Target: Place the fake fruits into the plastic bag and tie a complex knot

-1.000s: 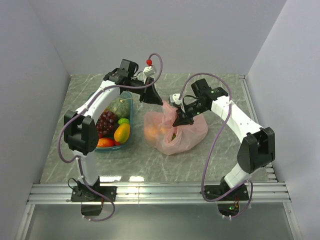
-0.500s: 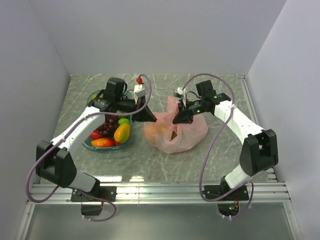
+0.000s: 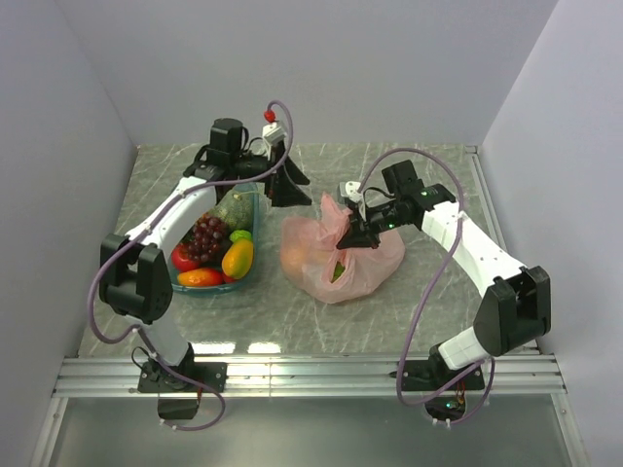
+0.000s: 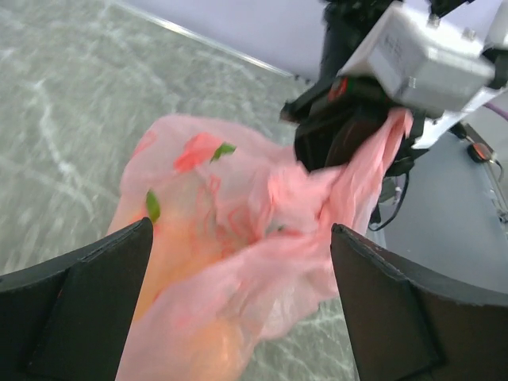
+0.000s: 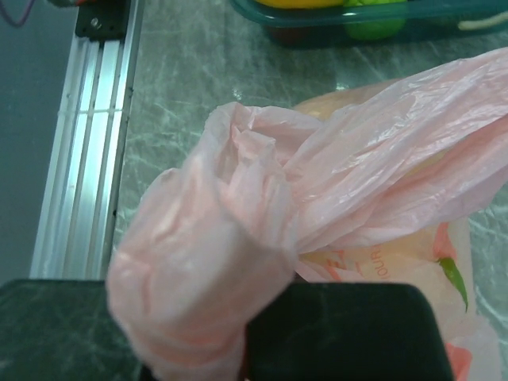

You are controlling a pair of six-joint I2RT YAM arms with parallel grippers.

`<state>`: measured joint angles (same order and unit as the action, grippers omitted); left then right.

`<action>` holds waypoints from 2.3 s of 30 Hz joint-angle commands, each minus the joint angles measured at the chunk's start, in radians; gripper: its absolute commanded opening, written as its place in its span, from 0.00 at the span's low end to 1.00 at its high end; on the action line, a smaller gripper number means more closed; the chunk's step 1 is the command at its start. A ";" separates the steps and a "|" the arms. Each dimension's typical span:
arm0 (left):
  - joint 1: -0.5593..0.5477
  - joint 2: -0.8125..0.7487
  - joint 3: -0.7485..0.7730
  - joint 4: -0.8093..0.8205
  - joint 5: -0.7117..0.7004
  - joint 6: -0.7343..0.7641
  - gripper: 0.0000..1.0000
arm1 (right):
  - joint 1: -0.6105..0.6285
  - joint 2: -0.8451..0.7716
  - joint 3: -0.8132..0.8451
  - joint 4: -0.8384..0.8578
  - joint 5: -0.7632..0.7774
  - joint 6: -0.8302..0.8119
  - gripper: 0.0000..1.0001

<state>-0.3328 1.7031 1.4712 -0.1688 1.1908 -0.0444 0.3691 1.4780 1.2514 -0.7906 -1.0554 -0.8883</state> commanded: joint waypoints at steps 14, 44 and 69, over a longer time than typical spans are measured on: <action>-0.098 0.155 0.210 -0.155 0.162 0.153 0.65 | 0.019 0.054 0.091 -0.124 0.006 -0.170 0.00; 0.020 0.093 0.215 -0.129 0.127 0.078 0.00 | -0.033 0.113 0.010 -0.045 0.011 -0.077 0.18; -0.327 0.009 -0.276 0.030 -0.371 -0.060 0.00 | -0.065 -0.066 -0.260 0.574 0.161 0.971 0.00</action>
<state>-0.6483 1.6699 1.2087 -0.3035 0.9459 0.0723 0.3134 1.5089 1.0363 -0.4042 -0.9733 -0.1631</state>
